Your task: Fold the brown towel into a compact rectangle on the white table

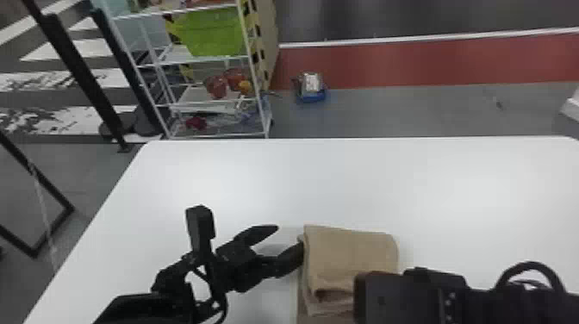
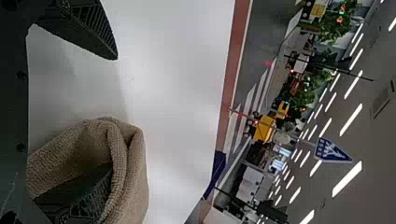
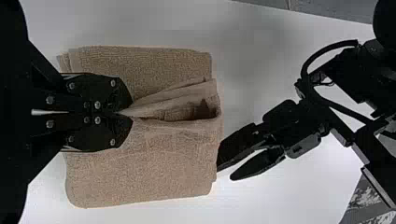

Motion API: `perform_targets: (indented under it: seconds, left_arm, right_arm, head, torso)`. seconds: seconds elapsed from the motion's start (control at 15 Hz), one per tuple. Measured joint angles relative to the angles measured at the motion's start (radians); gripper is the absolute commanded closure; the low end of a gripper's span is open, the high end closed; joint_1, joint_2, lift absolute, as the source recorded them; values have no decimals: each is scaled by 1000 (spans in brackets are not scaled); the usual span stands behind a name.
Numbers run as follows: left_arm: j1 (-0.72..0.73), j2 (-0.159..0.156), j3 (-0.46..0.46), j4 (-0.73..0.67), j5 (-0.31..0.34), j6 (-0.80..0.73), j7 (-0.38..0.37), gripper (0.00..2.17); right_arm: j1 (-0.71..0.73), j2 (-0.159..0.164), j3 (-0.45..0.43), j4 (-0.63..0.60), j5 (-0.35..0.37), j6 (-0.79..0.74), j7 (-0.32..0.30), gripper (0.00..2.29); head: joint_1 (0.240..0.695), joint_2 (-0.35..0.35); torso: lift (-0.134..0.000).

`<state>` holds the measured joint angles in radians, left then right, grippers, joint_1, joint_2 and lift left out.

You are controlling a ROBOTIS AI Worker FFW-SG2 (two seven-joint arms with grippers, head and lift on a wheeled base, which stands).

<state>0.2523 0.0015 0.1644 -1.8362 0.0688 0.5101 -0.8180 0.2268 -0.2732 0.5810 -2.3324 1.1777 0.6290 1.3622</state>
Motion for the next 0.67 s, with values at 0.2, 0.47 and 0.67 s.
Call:
perform_targets:
  seconds: [0.2,0.47,0.67]
  left_arm:
    - [1,0,-1,0,0,-1,0,76]
    - [2,0,-2,0,0,-1,-1,76]
    - [4,0,-6,0,0,-1,-1,76]
  right_arm:
    - [3,0,17,13,7,7,0,1595]
    - [4,8,45,37,28,16,0,1588]
    - [4,14,60,47,37,28,0,1339]
  head:
    - [695,184]
    - [695,194]
    - [695,198]
  torso:
    - [-123]
    - [-123]
    - [-123]
